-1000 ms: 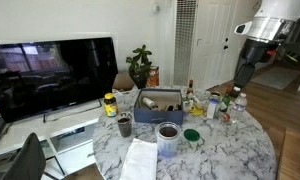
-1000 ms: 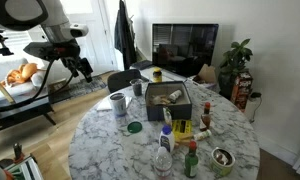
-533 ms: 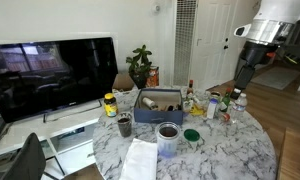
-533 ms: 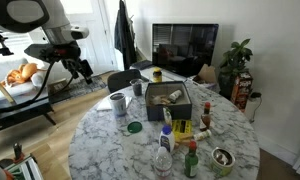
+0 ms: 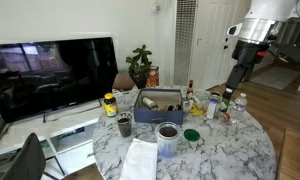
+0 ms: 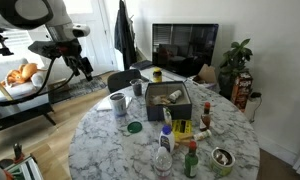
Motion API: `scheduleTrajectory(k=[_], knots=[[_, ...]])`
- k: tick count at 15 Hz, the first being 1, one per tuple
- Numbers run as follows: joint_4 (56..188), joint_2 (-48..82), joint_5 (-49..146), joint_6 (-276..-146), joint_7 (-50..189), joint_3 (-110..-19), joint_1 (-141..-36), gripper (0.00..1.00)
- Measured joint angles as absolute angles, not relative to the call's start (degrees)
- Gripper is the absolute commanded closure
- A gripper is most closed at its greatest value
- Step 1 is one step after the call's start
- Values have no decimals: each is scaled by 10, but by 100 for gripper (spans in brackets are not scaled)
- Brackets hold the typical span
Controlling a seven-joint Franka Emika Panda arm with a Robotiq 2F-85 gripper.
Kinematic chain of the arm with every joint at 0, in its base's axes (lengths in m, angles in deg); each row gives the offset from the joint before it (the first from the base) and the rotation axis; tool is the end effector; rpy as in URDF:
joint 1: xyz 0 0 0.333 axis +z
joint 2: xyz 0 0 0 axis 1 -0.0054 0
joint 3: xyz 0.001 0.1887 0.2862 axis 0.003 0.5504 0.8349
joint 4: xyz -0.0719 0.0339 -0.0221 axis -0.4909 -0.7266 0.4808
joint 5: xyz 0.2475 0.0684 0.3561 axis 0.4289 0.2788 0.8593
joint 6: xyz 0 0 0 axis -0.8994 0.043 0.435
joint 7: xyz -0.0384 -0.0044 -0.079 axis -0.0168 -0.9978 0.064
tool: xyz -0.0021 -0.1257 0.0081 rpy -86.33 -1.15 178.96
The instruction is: Remove the silver cup from the clear cup then pour the contents in the silver cup into the box
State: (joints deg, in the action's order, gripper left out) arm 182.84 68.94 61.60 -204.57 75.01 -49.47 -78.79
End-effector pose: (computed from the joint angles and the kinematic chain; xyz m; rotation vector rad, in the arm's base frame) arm 0.3662 0.1536 0.4167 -3.0569 -0.1505 -0.2369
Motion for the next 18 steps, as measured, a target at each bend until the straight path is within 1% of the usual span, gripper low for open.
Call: scheduleTrajectory(k=[4,6,9,12,14,18], knots=[[1740,562,601,-2039,894,-426,-804,0],[1691,496,586,-2027,960,-409,-810,0],[1628,400,547,-2012,1041,-404,-814,0],[1577,318,530,-2012,1066,-413,-811,0],[1566,298,530,-2012,1065,-423,-805,0],[1566,307,530,-2012,1065,-429,-798,0]])
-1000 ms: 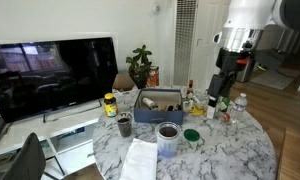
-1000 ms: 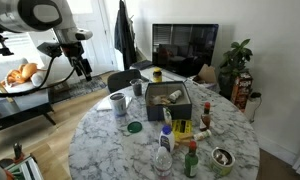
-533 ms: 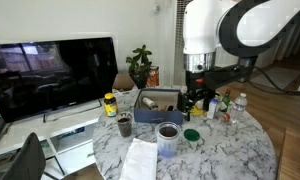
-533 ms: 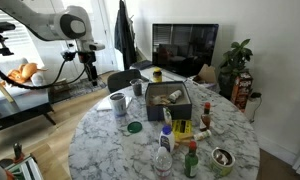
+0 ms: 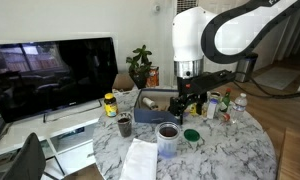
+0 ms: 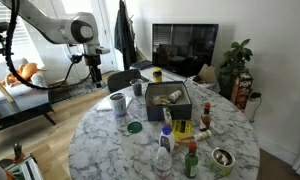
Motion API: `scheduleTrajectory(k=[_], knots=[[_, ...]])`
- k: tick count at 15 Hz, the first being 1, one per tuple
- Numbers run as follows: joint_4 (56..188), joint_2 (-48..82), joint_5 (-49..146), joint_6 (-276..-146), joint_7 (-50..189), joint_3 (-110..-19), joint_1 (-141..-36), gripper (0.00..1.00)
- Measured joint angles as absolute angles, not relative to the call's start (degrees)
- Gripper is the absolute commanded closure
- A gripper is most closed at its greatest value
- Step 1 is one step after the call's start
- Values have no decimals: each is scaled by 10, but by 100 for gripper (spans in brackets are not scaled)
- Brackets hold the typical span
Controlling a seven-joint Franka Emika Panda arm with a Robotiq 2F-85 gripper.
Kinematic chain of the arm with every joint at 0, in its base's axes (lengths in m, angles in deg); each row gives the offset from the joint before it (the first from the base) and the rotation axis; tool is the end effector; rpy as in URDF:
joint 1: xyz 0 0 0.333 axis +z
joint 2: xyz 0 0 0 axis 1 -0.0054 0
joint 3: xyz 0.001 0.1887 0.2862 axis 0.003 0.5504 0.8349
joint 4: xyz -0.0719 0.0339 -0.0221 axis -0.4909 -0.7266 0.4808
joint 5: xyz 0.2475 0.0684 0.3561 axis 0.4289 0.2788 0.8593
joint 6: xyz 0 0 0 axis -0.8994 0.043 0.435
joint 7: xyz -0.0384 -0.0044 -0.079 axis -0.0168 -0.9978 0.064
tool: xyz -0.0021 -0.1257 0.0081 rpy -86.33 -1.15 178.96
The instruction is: Remove the silver cup from the clear cup then pour the contents in the silver cup into the box
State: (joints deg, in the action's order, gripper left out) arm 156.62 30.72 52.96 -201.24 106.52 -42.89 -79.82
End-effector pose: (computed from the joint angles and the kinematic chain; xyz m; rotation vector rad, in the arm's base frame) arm 0.4924 0.2614 0.3252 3.0881 -0.3818 -0.1469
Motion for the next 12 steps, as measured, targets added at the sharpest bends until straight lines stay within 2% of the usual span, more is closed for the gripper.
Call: scheduleTrajectory(k=[12], knots=[[1566,203,568,-2129,1143,-491,-792,0]])
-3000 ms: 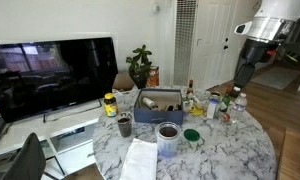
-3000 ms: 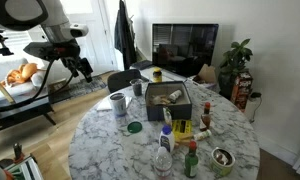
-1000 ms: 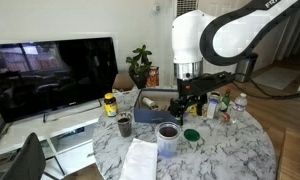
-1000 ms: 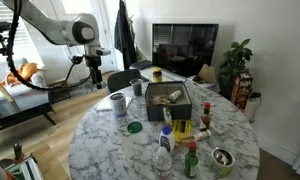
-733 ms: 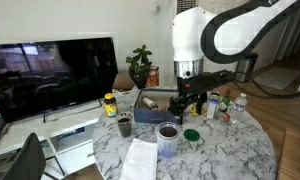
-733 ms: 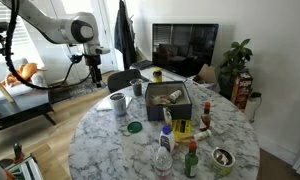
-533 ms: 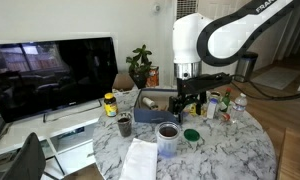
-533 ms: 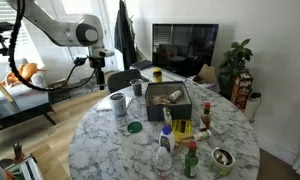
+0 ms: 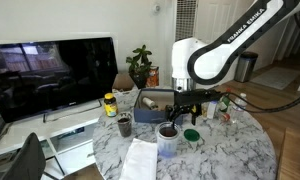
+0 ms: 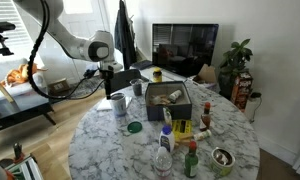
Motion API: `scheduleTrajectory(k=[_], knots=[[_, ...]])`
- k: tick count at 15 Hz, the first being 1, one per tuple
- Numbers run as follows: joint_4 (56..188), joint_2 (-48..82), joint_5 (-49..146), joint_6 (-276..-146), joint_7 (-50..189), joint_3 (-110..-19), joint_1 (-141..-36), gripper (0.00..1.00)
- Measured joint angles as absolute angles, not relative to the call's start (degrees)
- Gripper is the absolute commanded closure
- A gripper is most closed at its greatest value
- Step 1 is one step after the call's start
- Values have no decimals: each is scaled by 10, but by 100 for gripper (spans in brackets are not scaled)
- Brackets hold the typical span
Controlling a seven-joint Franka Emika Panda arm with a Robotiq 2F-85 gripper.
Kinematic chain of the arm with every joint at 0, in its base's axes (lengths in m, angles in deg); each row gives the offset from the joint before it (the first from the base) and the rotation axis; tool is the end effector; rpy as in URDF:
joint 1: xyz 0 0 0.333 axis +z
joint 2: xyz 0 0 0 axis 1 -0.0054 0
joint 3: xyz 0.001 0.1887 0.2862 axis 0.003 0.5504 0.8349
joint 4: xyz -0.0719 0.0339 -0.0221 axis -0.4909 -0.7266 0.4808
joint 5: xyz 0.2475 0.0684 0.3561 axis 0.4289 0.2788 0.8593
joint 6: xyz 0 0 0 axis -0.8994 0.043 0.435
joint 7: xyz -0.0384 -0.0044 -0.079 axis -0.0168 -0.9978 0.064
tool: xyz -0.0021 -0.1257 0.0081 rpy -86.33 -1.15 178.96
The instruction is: Remove the silver cup from the clear cup then pour the contents in the silver cup into the box
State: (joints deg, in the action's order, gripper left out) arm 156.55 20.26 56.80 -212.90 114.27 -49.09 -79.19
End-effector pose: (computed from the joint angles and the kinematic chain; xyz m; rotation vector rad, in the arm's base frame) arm 0.5316 0.2215 0.2394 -2.9806 0.8178 0.1824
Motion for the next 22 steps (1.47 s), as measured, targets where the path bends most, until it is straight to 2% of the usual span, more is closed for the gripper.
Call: scheduleTrajectory(k=[2,4,5,7,8,10,11,12,13,16,17,18,22], knots=[[1565,189,576,-2152,1157,-495,-788,1],[1565,178,579,-2173,1173,-499,-783,8],[1564,173,579,-2180,1180,-500,-781,18],[1563,165,579,-2191,1196,-505,-775,21],[1562,162,579,-2195,1205,-508,-773,29],[1560,157,579,-2204,1223,-513,-769,39],[1560,155,579,-2208,1231,-515,-768,38],[1559,154,579,-2213,1240,-517,-767,44],[1559,153,579,-2216,1247,-520,-766,44],[1559,152,579,-2220,1267,-526,-762,49],[1559,152,579,-2221,1273,-528,-761,54],[1558,151,579,-2221,1278,-529,-760,53],[1555,148,579,-2221,1294,-535,-755,62]])
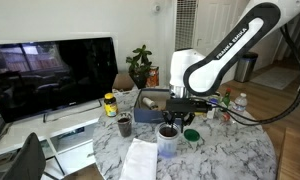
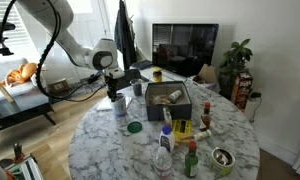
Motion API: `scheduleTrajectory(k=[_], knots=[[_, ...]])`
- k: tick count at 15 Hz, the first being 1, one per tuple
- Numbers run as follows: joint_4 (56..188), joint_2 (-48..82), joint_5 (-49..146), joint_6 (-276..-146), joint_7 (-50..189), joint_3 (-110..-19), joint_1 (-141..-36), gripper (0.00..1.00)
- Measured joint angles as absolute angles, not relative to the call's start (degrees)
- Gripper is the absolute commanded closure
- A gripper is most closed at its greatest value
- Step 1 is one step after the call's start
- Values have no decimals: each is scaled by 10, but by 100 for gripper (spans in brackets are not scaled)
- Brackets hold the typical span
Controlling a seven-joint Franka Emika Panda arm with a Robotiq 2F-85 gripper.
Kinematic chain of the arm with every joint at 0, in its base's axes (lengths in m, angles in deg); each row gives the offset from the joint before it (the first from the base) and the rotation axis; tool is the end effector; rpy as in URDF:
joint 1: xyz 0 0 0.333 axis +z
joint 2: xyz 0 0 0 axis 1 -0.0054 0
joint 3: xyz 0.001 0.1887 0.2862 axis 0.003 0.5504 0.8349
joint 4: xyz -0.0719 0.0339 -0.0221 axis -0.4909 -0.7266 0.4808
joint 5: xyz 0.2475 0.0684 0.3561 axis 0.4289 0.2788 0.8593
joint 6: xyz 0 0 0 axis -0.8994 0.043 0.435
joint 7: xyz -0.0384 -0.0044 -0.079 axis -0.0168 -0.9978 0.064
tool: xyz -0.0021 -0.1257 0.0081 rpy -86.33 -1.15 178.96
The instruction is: Remove the silver cup from the clear cup then pour the contents in the silver cup into the box
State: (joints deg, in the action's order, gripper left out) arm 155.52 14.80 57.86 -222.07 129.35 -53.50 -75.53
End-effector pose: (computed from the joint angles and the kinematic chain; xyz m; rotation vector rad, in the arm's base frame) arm 0.5511 0.2188 0.2032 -2.7940 1.2423 0.0939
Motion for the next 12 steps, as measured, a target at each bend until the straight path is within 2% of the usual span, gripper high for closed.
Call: scheduleTrajectory(k=[7,9,10,11,12], knots=[[1551,145,577,-2221,1307,-540,-753,76],[1551,145,576,-2221,1309,-541,-753,84],[1551,145,575,-2221,1311,-542,-753,85],[1551,145,575,-2221,1312,-542,-753,92],[1550,145,574,-2221,1313,-542,-753,90]])
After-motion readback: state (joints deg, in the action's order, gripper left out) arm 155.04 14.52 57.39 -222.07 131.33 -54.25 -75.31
